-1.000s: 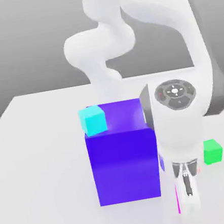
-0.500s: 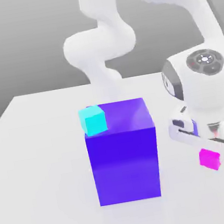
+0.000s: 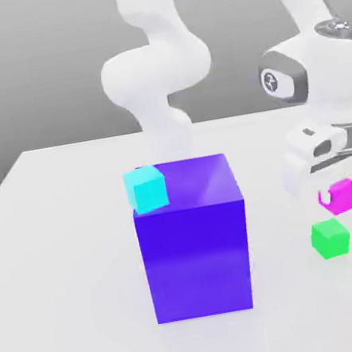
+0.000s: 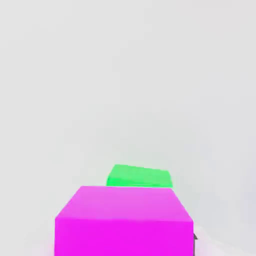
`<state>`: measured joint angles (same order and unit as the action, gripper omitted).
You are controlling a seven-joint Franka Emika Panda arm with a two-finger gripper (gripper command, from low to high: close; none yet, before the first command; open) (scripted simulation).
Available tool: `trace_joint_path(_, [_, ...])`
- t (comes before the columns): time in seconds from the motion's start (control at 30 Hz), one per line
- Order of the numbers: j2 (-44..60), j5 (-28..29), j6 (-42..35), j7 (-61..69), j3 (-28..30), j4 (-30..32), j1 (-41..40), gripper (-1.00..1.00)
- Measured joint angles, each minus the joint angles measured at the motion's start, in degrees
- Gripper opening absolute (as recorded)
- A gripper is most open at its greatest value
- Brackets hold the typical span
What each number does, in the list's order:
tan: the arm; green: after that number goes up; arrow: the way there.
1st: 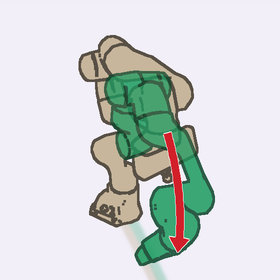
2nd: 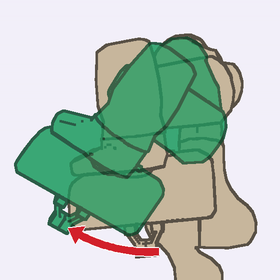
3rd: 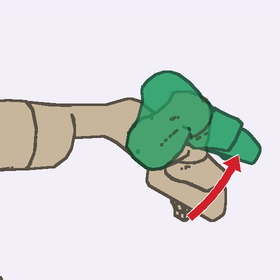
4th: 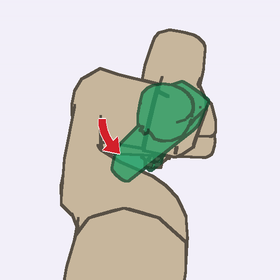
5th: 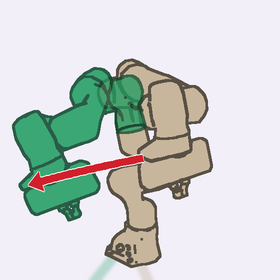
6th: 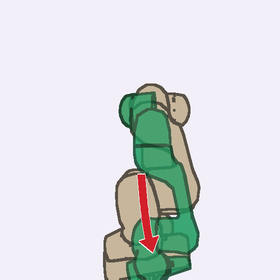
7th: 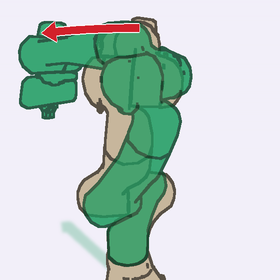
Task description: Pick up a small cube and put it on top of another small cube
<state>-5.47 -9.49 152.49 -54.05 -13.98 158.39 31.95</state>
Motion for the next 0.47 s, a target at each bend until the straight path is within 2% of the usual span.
trace_joint_path(0.13, [0.4, 6.2, 2.5, 2.8, -0.8, 1.4, 0.1, -1.0])
trace_joint_path(0.37, [10.4, 14.4, 11.8, -2.5, 0.6, 1.1, -0.2, -1.0])
trace_joint_path(0.4, [11.6, 15.4, 13.0, -3.2, 1.1, 1.1, 0.1, 1.0])
trace_joint_path(0.47, [11.6, 15.4, 13.0, -3.2, 1.1, 1.1, 0.1, 1.0])
